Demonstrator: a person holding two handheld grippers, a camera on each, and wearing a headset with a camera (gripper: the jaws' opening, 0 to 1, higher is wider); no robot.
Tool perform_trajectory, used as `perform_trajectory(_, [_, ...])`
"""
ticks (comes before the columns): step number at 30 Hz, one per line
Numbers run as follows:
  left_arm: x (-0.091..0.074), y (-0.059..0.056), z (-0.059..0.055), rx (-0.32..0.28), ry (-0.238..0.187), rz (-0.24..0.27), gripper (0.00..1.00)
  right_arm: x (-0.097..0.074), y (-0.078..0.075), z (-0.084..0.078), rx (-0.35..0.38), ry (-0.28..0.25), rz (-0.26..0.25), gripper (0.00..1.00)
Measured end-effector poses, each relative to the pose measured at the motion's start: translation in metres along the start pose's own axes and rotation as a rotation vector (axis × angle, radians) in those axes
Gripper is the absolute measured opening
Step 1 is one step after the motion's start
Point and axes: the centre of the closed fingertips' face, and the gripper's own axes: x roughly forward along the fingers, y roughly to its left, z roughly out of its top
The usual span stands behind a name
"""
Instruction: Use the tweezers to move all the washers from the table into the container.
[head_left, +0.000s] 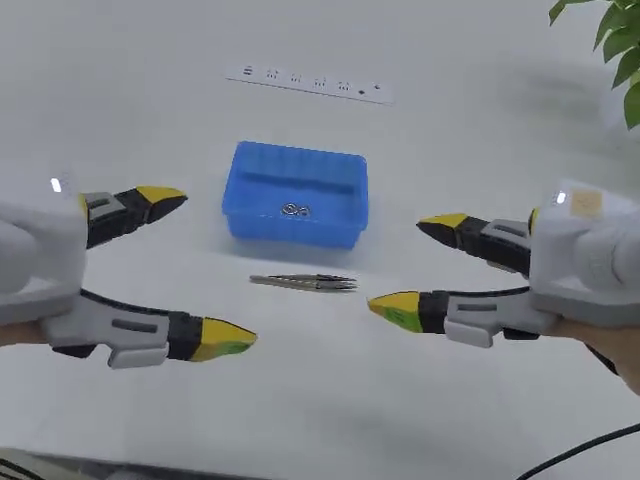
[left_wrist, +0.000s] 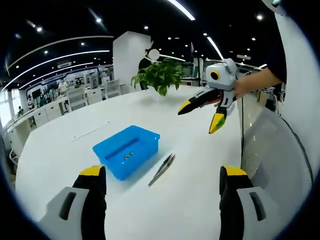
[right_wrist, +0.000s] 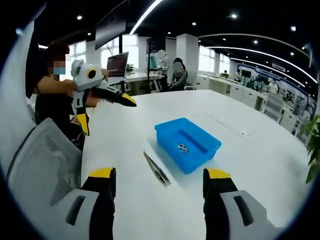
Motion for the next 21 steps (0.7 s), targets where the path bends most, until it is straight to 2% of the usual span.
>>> perform_trajectory(2, [-0.005, 0.0, 0.001, -0.013, -0.008, 0.021, 1.0, -0.005, 0.007, 0.003, -0.031, -0.002, -0.008, 0.78])
perform_trajectory(4, [-0.011, 0.001, 0.001, -0.008, -0.007, 0.044, 1.0, -0.009, 0.013, 0.002, -0.09, 0.018, -0.003, 0.84])
perform_trajectory(8, [-0.021, 0.0, 0.004, -0.011, -0.013, 0.065, 1.0, -0.013, 0.02, 0.0, -0.097, 0.021, -0.007, 1.0])
perform_trajectory(13, [-0.028, -0.005, 0.008, -0.008, -0.024, 0.067, 1.0, -0.018, 0.02, -0.005, -0.1, 0.036, -0.033, 1.0])
perform_trajectory(21, [-0.032, -0.009, 0.007, -0.002, -0.013, 0.077, 1.0, -0.027, 0.021, -0.007, -0.068, 0.029, -0.053, 1.0])
